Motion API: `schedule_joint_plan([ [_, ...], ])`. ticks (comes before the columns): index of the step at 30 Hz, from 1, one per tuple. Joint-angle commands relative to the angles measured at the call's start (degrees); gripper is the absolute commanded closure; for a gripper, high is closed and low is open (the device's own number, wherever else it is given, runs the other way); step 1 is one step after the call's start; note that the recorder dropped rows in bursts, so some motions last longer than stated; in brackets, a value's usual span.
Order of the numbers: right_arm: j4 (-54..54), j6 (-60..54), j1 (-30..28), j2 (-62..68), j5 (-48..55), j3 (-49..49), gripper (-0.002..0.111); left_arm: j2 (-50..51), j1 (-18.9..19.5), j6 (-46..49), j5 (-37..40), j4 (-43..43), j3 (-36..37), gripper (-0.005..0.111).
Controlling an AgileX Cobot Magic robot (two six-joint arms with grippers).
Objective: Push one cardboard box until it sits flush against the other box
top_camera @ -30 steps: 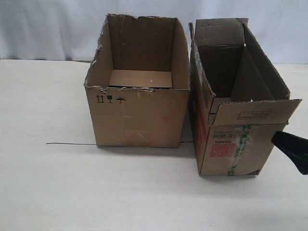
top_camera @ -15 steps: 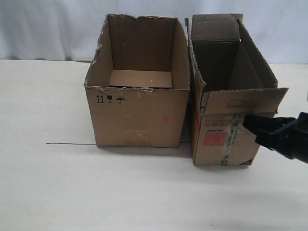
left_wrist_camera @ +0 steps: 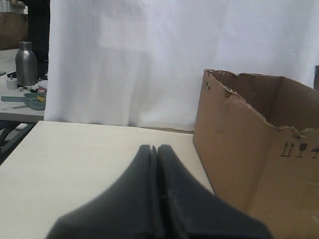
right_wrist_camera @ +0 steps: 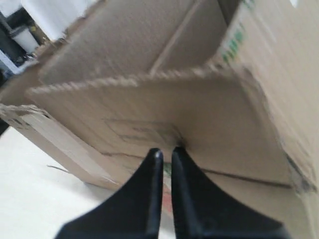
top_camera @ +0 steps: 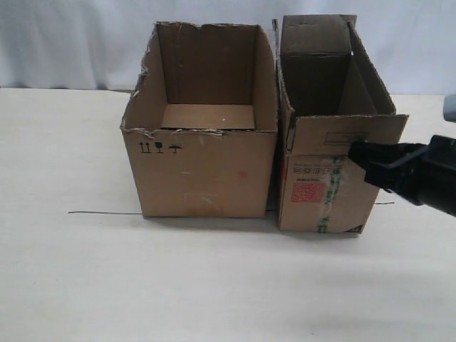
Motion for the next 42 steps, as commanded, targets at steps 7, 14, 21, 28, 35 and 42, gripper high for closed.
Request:
schedule_joint_plan([
  [7,3.27,0.81,-0.86,-11.39,26.81,-14.73,0.103,-0.19,-0.30,-0.33,-0.21,0.19,0.11,0.107],
  [14,2.98,3.20,-16.04,8.38,25.89,-23.07,0.103,-0.19,-0.30,-0.33,-0.21,0.19,0.11,0.107],
  [21,-2.87,11.60,-20.10,32.82,5.11,-23.07,0.103,-0.19,-0.30,-0.33,-0.46,0.19,0.11,0.107],
  [28,-7.31,16.25,-20.10,42.37,-4.02,-25.59,0.103,-0.19,-0.30,-0.33,-0.46,0.19,0.11,0.107],
  [35,-11.16,19.57,-20.10,48.18,-11.33,-29.80,0.103,-0.19,-0.30,-0.33,-0.46,0.19,0.11,0.107],
  [42,-15.75,24.24,-19.96,53.19,-17.88,-33.81,0.103,-0.19,-0.30,-0.33,-0.46,0.19,0.11,0.107],
])
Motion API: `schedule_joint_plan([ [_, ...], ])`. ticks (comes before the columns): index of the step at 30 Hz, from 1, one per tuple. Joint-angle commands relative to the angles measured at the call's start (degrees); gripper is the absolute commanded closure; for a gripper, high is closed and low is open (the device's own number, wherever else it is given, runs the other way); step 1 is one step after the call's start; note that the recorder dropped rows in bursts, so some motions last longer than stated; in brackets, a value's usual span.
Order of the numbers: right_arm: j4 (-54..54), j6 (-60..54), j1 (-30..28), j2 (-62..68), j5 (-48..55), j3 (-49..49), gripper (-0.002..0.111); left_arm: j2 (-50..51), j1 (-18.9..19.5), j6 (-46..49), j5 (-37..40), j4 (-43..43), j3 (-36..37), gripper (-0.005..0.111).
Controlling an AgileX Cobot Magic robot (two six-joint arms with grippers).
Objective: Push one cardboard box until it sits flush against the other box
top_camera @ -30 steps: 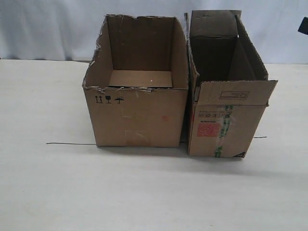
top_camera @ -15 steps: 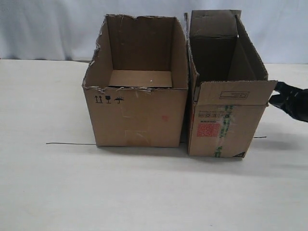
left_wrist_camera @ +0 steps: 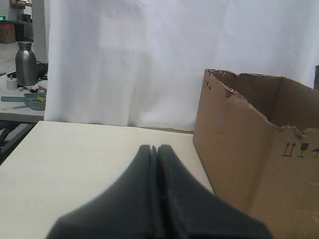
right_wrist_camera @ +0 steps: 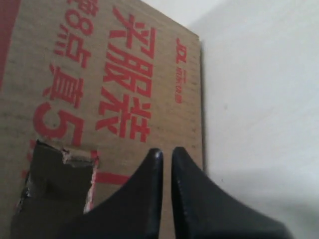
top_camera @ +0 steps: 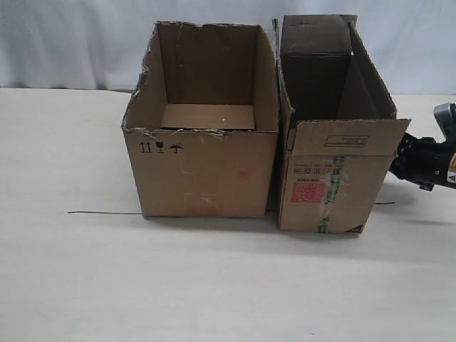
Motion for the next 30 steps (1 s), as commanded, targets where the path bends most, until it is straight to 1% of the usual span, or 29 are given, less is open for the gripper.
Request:
schedule_joint_plan([
  [1,-1.68,1.86,-0.34,2.77,-4.57,-2.55,0.103,-0.19,-0.30,-0.33,-0.46,0.19,0.11,0.107],
  [5,-1.47,3.00,-0.34,5.35,-8.19,-4.01,0.103,-0.19,-0.30,-0.33,-0.31,0.19,0.11,0.107],
  [13,-1.39,4.17,-0.34,6.26,-10.76,-4.14,0.103,-0.19,-0.30,-0.33,-0.31,0.19,0.11,0.107],
  [20,0.12,4.26,-0.34,6.26,-10.65,-4.62,0.103,-0.19,-0.30,-0.33,-0.31,0.19,0.11,0.107],
  [27,2.69,4.22,1.72,6.26,-10.65,-5.01,0.103,-0.19,-0.30,-0.33,-0.31,0.19,0.11,0.107],
  [30,2.22,4.43,2.38,6.35,-10.59,-6.11,0.103,-0.19,-0.30,-0.33,-0.31,0.19,0.11,0.107],
])
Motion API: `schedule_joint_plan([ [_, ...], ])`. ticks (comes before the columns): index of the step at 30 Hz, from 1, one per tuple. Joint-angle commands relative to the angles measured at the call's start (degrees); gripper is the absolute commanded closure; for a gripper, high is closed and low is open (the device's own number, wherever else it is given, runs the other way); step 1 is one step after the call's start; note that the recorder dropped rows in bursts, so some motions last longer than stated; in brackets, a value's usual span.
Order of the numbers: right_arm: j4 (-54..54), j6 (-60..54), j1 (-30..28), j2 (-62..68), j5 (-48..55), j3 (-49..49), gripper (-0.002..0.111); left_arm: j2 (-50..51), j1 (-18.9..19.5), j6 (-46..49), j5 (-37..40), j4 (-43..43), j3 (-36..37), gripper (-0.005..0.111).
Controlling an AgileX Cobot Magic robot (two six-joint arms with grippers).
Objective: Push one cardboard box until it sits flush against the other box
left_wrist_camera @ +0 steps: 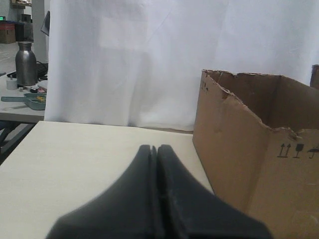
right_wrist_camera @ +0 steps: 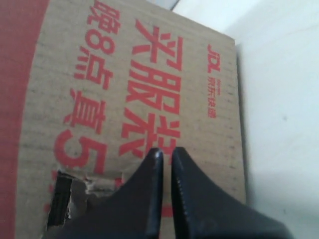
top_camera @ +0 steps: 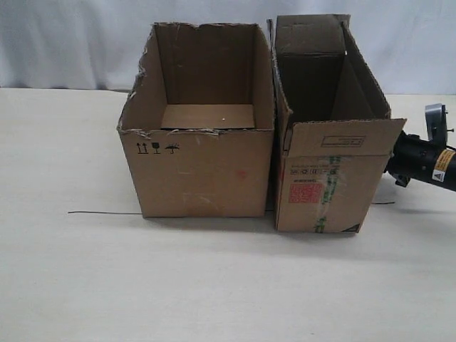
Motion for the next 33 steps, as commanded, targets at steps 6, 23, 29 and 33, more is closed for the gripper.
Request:
schedule_joint_plan([
  [6,0.86,-0.60,0.81,0.07,-0.74,-2.68,0.103,-0.19,-0.30,-0.33,-0.55,0.19,0.11,0.107],
  [23,1.98,-20.74,-12.47,-23.72,-3.31,22.89,0.103,-0.19,-0.30,-0.33,-0.55,0.19,0.11,0.107],
  [29,-0.69,-24.82,-12.47,-34.54,-2.89,33.13,0.103,-0.19,-0.30,-0.33,-0.55,0.19,0.11,0.107],
  [33,-2.22,-25.71,-12.37,-40.70,-0.71,38.55,0.103,-0.19,-0.30,-0.33,-0.55,0.19,0.11,0.107],
])
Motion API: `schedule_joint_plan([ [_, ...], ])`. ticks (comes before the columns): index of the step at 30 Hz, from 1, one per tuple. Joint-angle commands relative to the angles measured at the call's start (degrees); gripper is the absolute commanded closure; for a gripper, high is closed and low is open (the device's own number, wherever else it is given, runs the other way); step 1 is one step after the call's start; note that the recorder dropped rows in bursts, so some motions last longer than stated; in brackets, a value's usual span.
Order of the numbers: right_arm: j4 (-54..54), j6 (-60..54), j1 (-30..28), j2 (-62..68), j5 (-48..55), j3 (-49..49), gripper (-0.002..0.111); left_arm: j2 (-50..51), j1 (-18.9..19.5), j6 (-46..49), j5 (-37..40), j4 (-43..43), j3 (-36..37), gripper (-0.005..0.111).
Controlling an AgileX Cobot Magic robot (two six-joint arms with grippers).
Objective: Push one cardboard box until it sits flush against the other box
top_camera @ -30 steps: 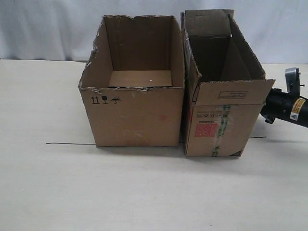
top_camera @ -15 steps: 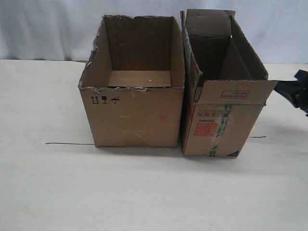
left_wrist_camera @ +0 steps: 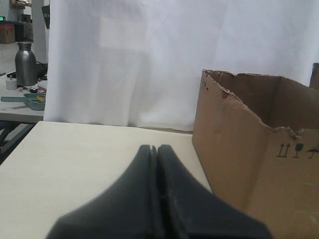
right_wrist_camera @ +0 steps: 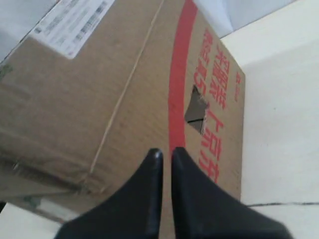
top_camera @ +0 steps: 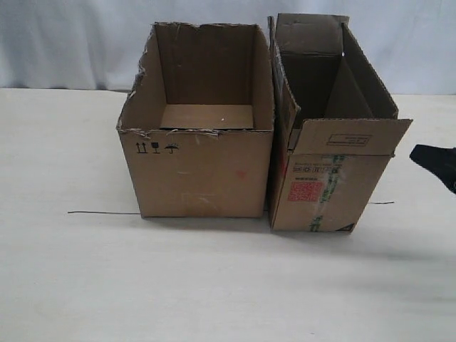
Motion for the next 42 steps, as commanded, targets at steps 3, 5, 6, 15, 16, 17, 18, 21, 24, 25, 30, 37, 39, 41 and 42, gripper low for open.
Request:
schedule_joint_plan([
  [3,-1.58,-4.87,2.19,-7.91,1.55,8.34,0.103,-0.19,-0.30,-0.33,-0.55,0.19,0.11,0.107],
  [5,-0.84,-6.33,5.61,-8.32,2.02,9.66,0.103,-0.19,-0.30,-0.33,-0.35,0.19,0.11,0.107],
  [6,-0.71,-6.98,7.54,-8.32,2.52,9.75,0.103,-0.19,-0.30,-0.33,-0.35,0.19,0.11,0.107],
  [15,11.75,-13.50,20.82,-8.32,11.78,9.55,0.103,-0.19,-0.30,-0.33,-0.24,0.19,0.11,0.107],
  [16,12.39,-14.43,22.11,-8.32,12.02,9.55,0.103,-0.19,-0.30,-0.33,-0.24,0.19,0.11,0.107],
  [17,13.08,-15.01,23.29,-8.32,12.02,9.55,0.103,-0.19,-0.30,-0.33,-0.24,0.19,0.11,0.107],
  [18,13.99,-15.55,24.38,-8.32,11.92,9.40,0.103,-0.19,-0.30,-0.33,-0.24,0.19,0.11,0.107],
  [21,16.78,-15.94,27.34,-8.32,14.07,7.64,0.103,-0.19,-0.30,-0.33,-0.24,0.19,0.11,0.107],
  [24,17.66,-15.94,30.09,-8.32,18.33,4.52,0.103,-0.19,-0.30,-0.33,-0.24,0.19,0.11,0.107],
  [25,17.77,-15.81,30.98,-8.32,19.42,3.47,0.103,-0.19,-0.30,-0.33,-0.24,0.19,0.11,0.107],
  [30,17.77,-14.19,33.70,-7.19,22.27,-0.81,0.103,-0.19,-0.30,-0.33,-0.24,0.19,0.11,0.107],
  [37,18.15,-14.34,33.98,-5.94,22.82,-1.92,0.103,-0.19,-0.30,-0.33,-0.24,0.19,0.11,0.107],
  [39,15.44,-12.78,33.98,-6.52,22.82,-1.92,0.103,-0.19,-0.30,-0.33,-0.24,0.19,0.11,0.107],
  [41,11.95,-9.82,33.98,-7.85,22.62,-1.82,0.103,-0.19,-0.30,-0.33,-0.42,0.19,0.11,0.107],
  [42,9.52,-7.19,33.98,-9.32,22.23,-1.82,0.103,-0.19,-0.30,-0.33,-0.42,0.19,0.11,0.107],
])
